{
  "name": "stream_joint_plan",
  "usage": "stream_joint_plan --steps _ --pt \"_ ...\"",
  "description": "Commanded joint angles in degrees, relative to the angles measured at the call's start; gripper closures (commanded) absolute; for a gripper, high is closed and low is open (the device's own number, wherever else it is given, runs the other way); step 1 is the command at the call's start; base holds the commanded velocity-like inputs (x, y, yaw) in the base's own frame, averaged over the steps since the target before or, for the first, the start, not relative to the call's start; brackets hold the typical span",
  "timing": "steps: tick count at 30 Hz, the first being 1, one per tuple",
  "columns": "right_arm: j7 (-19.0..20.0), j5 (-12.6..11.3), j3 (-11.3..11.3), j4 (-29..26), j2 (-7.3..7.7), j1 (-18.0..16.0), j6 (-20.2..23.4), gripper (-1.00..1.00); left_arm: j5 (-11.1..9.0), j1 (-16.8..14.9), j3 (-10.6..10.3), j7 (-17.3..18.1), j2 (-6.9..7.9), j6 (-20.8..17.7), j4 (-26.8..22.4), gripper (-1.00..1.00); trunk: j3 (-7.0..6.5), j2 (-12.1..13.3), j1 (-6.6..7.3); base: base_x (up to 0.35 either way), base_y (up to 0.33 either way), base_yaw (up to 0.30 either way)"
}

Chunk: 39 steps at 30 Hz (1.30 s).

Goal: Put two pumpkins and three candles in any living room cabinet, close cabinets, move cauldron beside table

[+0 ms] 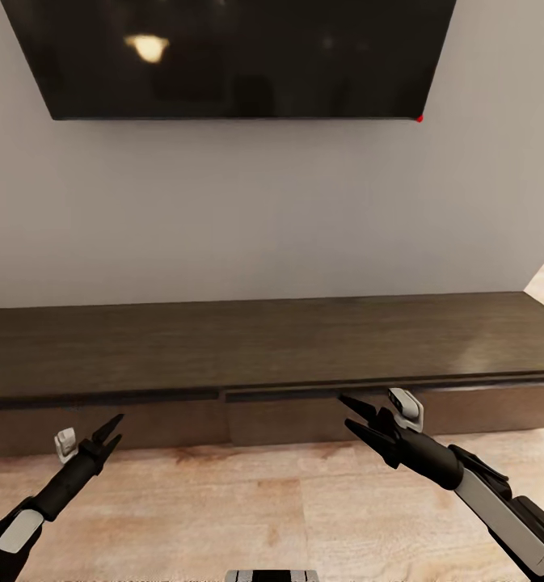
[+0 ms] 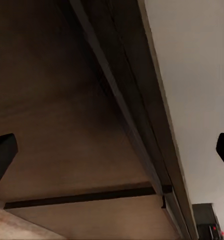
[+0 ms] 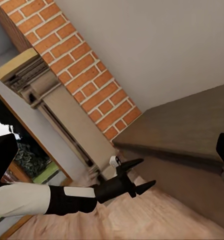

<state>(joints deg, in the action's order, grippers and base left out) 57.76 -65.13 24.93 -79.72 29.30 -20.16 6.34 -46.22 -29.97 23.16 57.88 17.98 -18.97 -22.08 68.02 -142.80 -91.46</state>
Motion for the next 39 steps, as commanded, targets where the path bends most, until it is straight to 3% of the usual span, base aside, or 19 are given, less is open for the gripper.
stream_joint_plan --steps 1,10,16,22,31,35,39 --pt "0.13 -0.61 0.12 0.01 0.08 -0.06 0.60 -1.00 -0.21 -0.03 0.14 0.28 0.00 -0.36 0.12 -1.00 0.23 -0.43 -0.21 0.000 0.000 0.000" --pt "0.09 -0.62 0.12 0.01 0.02 -0.06 0.59 -1.00 -0.52 -0.03 0.28 0.21 -0.28 0.92 0.08 -1.00 2.22 -0.56 -0.45 0.000 0.000 0.000" --pt "0.07 -0.61 0.12 0.01 -0.11 -0.06 0.58 -1.00 -2.71 -0.01 0.23 0.13 -0.42 1.74 0.21 -1.00 3.55 -0.64 -0.60 0.000 0.000 0.000" --pt "0.08 -0.63 0.14 0.01 -0.11 -0.06 0.59 -1.00 -3.13 -0.02 0.22 -0.11 -1.21 1.78 0.27 -1.00 4.88 -0.72 -0.76 0.000 0.000 0.000" --pt "0.07 -0.65 0.12 0.01 -0.12 -0.06 0.55 -1.00 -3.30 0.00 0.17 0.31 -2.17 1.70 0.32 -1.00 4.88 -0.72 -0.76 0.000 0.000 0.000" --pt "0.07 -0.63 0.12 0.04 -0.12 -0.06 0.53 -1.00 -6.19 -0.01 0.15 0.33 -2.30 1.68 0.33 -1.00 4.88 -0.72 -0.76 0.000 0.000 0.000" --pt "0.07 -0.65 0.13 0.06 -0.12 -0.06 0.55 -1.00 -7.48 -0.02 0.05 0.08 -2.30 1.58 0.60 -1.00 4.88 -0.72 -0.76 0.000 0.000 0.000"
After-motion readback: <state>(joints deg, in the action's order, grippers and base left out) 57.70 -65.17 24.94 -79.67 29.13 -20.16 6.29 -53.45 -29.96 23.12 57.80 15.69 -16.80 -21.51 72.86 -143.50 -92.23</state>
